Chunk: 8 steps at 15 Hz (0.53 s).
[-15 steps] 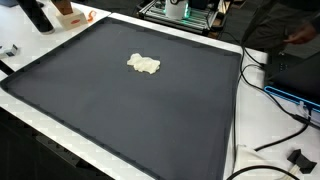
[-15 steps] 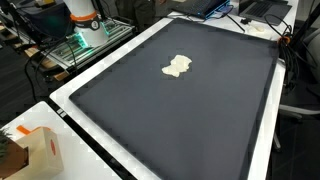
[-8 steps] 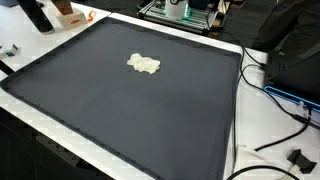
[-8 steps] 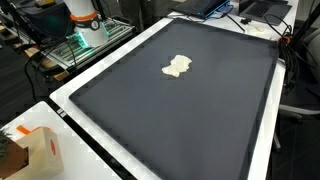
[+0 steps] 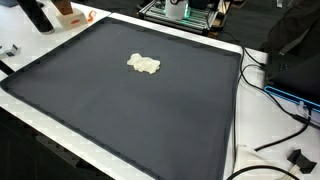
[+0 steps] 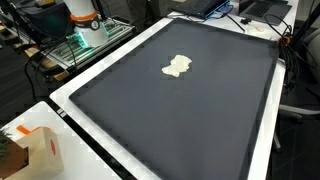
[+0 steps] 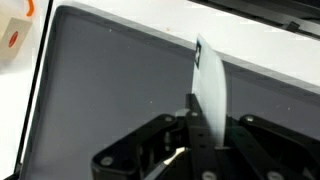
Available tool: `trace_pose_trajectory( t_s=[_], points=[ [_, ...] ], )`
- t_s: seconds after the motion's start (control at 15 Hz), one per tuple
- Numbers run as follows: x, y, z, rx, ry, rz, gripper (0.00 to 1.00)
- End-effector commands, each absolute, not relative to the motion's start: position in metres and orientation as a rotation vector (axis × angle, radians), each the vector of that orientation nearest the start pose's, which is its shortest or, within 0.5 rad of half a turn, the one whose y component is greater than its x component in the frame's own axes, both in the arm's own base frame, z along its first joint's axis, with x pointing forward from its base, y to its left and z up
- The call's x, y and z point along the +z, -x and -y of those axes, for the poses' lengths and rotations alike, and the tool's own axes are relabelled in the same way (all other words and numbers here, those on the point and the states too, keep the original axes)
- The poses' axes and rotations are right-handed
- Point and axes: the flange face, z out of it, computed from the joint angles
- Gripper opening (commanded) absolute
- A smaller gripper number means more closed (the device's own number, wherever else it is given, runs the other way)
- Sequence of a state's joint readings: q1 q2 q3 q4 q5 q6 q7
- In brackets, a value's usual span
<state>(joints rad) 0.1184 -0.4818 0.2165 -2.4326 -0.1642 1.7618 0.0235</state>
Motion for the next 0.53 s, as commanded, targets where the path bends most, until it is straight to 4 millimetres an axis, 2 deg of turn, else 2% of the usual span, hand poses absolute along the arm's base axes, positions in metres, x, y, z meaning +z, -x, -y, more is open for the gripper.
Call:
trace_pose_trajectory(
  t_s=[0.0,0.4,0.47],
  points=[
    [0.4624,-0.3642,-0.1155,0.268,3.373,0.552,0.04],
    [0.4624,-0.3642,-0.1155,0.268,3.373,0.552,0.04],
    [0.4624,-0.3642,-0.1155,0.268,3.373,0.552,0.01]
  ],
)
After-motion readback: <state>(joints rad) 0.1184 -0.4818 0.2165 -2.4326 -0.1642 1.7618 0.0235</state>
